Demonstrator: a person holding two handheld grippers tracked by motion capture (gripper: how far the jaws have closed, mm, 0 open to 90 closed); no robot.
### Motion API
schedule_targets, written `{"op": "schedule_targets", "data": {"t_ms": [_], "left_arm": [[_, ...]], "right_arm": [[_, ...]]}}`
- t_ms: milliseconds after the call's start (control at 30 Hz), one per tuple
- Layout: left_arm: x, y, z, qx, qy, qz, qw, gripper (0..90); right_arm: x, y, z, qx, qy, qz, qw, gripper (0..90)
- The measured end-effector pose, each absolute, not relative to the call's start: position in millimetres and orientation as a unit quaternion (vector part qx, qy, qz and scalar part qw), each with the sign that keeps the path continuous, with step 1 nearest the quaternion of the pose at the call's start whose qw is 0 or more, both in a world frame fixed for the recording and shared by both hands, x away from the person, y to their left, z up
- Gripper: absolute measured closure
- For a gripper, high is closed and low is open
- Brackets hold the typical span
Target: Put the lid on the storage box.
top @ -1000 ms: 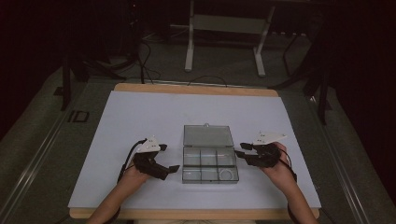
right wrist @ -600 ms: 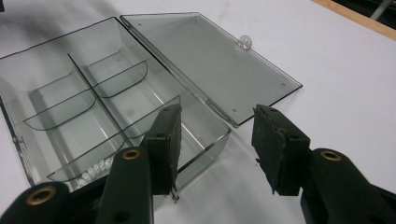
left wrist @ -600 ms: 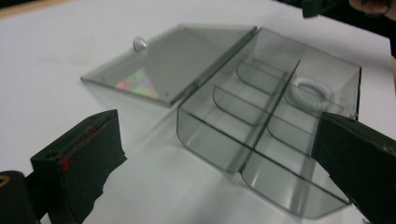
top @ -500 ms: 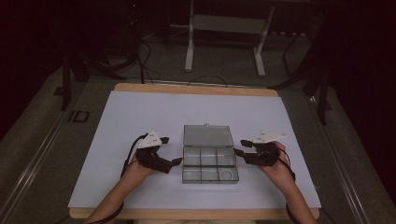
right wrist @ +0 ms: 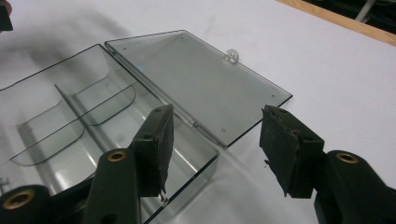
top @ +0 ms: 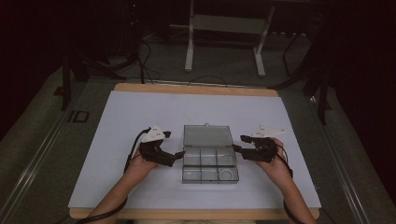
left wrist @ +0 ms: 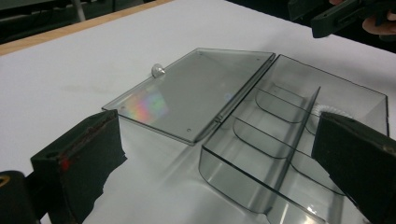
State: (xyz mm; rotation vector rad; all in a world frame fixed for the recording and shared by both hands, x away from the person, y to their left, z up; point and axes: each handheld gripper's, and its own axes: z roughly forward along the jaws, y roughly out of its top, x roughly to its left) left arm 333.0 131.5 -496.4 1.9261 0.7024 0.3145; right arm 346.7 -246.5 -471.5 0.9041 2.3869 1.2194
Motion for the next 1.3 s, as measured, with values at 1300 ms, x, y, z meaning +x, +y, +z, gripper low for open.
{"op": "schedule_targets", "data": {"t_ms": [1300], "left_arm": [[395.8, 108.7, -516.0, 0.787, 0.404, 0.055, 0.463, 12.0]], "right_arm": [[413.1, -229.5, -497.6, 0.435, 0.798, 0.407, 0.089, 47.8]]}}
